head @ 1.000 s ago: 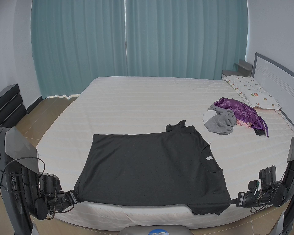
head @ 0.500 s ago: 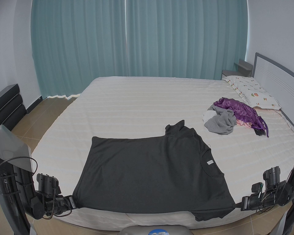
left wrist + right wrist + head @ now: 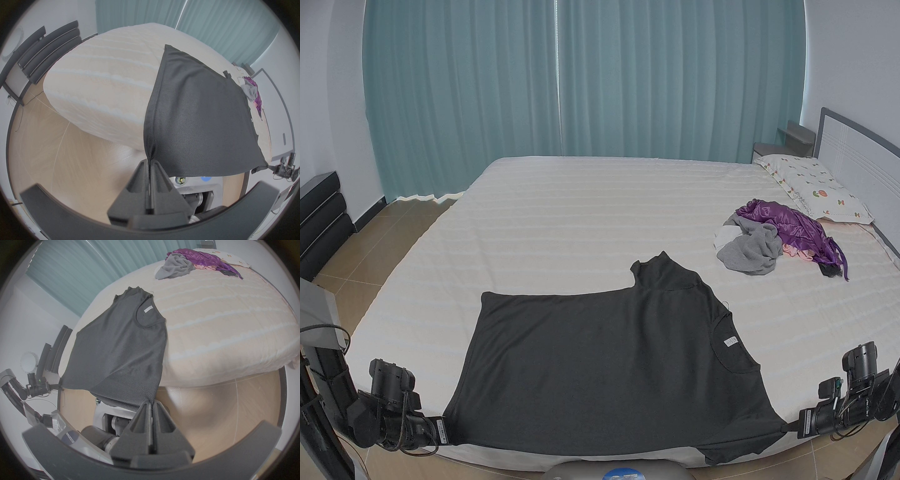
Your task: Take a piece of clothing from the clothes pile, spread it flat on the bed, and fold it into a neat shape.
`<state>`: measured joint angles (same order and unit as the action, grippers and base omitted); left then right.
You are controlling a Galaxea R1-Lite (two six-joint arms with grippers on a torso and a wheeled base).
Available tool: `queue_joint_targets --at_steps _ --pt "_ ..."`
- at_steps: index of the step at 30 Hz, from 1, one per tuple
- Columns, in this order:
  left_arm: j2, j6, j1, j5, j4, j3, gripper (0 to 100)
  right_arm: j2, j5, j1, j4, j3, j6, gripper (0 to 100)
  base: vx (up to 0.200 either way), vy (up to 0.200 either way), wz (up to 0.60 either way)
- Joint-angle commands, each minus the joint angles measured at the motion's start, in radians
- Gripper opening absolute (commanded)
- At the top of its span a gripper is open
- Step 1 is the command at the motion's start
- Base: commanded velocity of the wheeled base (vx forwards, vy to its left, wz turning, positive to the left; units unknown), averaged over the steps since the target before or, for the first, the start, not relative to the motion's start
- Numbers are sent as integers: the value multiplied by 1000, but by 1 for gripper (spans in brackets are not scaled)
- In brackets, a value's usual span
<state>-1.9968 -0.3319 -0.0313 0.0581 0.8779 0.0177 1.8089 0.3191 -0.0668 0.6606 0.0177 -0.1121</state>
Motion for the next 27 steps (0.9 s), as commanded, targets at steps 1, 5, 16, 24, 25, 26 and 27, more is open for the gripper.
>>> queue_joint_targets --at_steps 1,5,16,24,25,26,27 --pt "78 21 -18 -12 -43 -18 0 -40 -32 2 -53 -18 25 0 0 0 0" --pt "78 22 -32 -41 -76 -18 0 -49 -41 1 -79 -18 57 0 0 0 0" --pt "84 24 -61 -75 -157 -18 0 -132 -68 2 -174 -5 89 0 0 0 0" --pt "82 7 -53 -80 -74 56 0 -123 -55 10 -165 79 19 0 0 0 0" --pt "81 -1 -50 -81 -71 79 0 -117 -52 12 -165 97 -3 0 0 0 0" --pt "81 -12 -47 -87 -71 102 0 -114 -49 12 -164 114 -18 0 0 0 0" --pt "81 -32 -45 -100 -74 133 0 -111 -49 13 -164 137 -37 0 0 0 0"
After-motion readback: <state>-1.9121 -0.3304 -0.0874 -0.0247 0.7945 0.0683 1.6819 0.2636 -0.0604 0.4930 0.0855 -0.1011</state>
